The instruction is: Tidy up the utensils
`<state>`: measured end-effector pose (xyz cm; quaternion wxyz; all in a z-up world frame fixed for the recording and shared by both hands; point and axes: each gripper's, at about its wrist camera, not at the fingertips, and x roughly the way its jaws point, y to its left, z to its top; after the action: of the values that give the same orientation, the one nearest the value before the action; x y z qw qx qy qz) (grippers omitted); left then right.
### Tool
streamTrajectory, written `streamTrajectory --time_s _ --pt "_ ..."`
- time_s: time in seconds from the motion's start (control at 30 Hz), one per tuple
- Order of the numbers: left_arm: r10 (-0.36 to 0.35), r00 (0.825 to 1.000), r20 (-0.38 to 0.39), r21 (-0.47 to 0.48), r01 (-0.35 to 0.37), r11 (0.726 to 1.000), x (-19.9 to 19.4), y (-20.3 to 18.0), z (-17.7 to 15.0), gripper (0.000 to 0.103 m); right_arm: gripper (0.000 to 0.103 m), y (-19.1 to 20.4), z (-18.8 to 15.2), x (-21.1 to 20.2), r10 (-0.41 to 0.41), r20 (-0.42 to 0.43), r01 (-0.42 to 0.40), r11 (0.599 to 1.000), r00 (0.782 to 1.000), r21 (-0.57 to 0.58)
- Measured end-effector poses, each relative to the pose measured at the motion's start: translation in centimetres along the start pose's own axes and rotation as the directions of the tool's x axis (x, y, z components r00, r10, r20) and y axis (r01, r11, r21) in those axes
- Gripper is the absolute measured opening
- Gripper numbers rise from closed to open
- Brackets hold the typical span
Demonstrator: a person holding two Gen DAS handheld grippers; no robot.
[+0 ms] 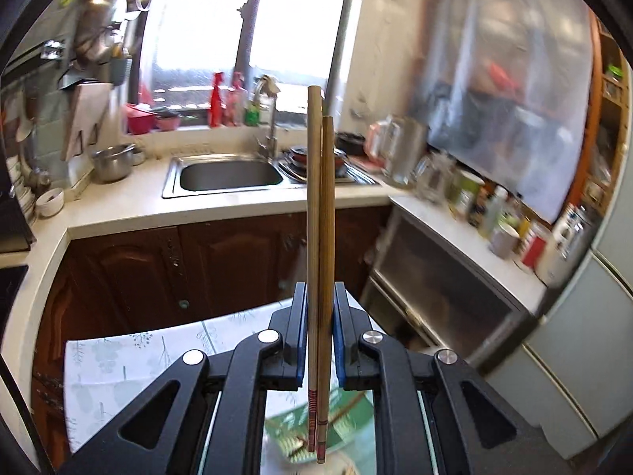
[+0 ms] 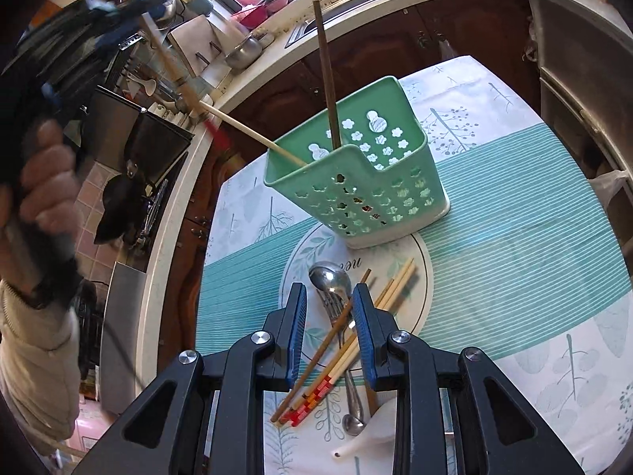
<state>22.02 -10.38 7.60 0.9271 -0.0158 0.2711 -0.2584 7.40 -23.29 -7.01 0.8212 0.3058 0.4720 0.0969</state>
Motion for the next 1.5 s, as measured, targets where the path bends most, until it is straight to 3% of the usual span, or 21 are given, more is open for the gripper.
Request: streamTrajectory --time_s 0.23,0.5,0.6,0.73,0.97,1.27,1.37,1.43,1.5 --pt "0.07 0.994 0.088 0.014 -0.071 0.997 2.7 0.0 -4.3 0.008 0.025 -2.0 -0.8 3.2 -0.022 -0.03 0.022 1.0 0.999 0.009" --pt "0.069 0.997 0.044 0.039 -0.07 0.997 4.8 0.1 -8.2 0.009 0.025 -4.1 -1.2 6.0 -0.04 -0.058 0.041 0.999 0.998 0.027" --pt "0.069 0.997 0.022 0.038 -0.07 0.997 4.9 0.2 -8.8 0.022 0.025 -4.8 -1.1 7.2 -0.037 -0.077 0.041 0.998 0.996 0.046" --pt "0.075 0.997 0.0 0.02 -0.075 0.997 4.7 0.4 -9.4 0.023 0.025 -5.5 -0.7 8.6 -0.031 -0.09 0.037 0.997 0.995 0.071" --pt "0.067 0.997 -0.028 -0.006 -0.067 0.998 2.9 1.1 -9.6 0.023 0.025 -7.3 -0.1 11.7 0.017 -0.122 0.0 0.99 0.992 0.14" --pt "0.032 0.997 -0.073 -0.029 -0.034 0.999 -2.6 2.0 -10.6 0.023 0.025 -10.0 -0.8 15.1 0.097 -0.132 -0.067 0.974 0.986 0.215" --pt "0.016 0.986 -0.165 -0.013 -0.018 1.0 -3.2 1.9 -12.6 0.023 0.025 -10.5 -1.0 16.1 0.134 -0.116 -0.104 0.967 0.984 0.234" --pt "0.001 0.967 -0.255 -0.007 -0.003 1.0 -2.6 2.0 -14.5 0.023 0.025 -10.7 -1.1 16.6 0.151 -0.105 -0.123 0.964 0.983 0.237" --pt "-0.017 0.922 -0.387 -0.018 0.01 1.0 -1.0 2.3 -17.0 0.023 0.025 -10.7 -1.2 16.9 0.164 -0.099 -0.137 0.963 0.981 0.234"
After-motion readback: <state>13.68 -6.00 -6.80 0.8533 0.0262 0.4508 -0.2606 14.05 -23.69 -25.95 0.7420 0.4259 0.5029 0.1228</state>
